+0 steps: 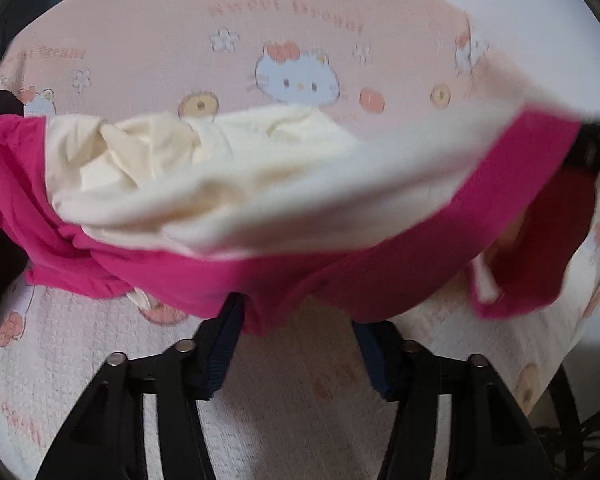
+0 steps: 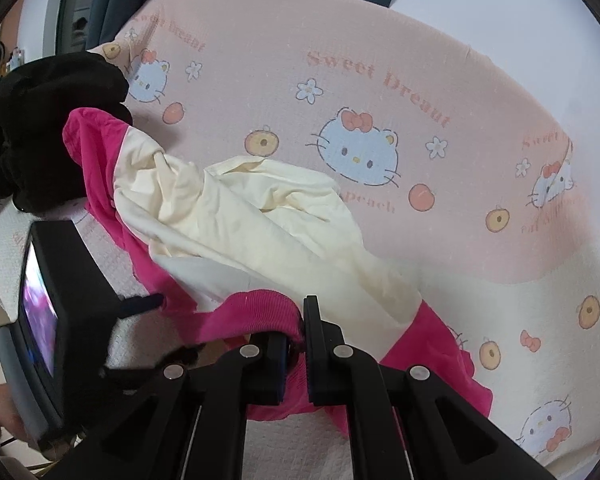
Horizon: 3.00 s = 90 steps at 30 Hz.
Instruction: Fold clothes
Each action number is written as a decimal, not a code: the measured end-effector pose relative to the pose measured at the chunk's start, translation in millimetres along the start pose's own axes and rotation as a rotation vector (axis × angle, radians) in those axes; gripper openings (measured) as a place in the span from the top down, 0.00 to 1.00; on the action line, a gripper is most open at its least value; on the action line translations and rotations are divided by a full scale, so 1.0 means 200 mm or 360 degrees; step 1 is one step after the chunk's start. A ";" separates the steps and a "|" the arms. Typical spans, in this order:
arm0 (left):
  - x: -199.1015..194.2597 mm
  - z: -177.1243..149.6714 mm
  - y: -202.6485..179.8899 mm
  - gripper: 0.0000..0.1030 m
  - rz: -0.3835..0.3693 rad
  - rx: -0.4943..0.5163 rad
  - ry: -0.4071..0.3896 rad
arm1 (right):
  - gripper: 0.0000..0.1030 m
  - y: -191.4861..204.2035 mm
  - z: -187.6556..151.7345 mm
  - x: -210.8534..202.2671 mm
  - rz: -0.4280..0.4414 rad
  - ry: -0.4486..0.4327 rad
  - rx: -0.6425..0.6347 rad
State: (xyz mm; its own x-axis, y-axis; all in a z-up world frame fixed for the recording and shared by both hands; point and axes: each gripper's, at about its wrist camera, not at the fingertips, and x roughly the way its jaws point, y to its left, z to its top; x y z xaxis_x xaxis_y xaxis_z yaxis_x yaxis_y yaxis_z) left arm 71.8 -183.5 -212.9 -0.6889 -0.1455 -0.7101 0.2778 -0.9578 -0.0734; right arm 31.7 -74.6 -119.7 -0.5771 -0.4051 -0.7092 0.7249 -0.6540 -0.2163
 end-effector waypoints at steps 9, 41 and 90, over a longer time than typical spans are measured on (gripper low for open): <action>-0.12 0.07 0.20 0.91 0.0231 -0.0177 -0.0065 | 0.97 -0.06 -0.07 0.04 -0.0032 0.0075 0.0092; -0.24 0.02 -0.12 0.20 -0.0344 -0.0228 0.0080 | 0.96 -0.12 0.01 -0.03 0.0245 0.0088 0.0290; -0.33 0.21 0.15 0.80 0.0030 -0.0121 0.0008 | 0.54 -0.23 -0.27 0.16 -0.0155 0.0243 0.0428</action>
State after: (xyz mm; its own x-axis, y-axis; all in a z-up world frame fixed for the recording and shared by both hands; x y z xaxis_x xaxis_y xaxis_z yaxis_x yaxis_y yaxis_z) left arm 97.6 -212.1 -138.8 -0.6797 -0.1616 -0.7155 0.3409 -0.9333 -0.1131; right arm 0.6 -22.9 -168.9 -0.5609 -0.2448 -0.7909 0.5318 -0.8387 -0.1176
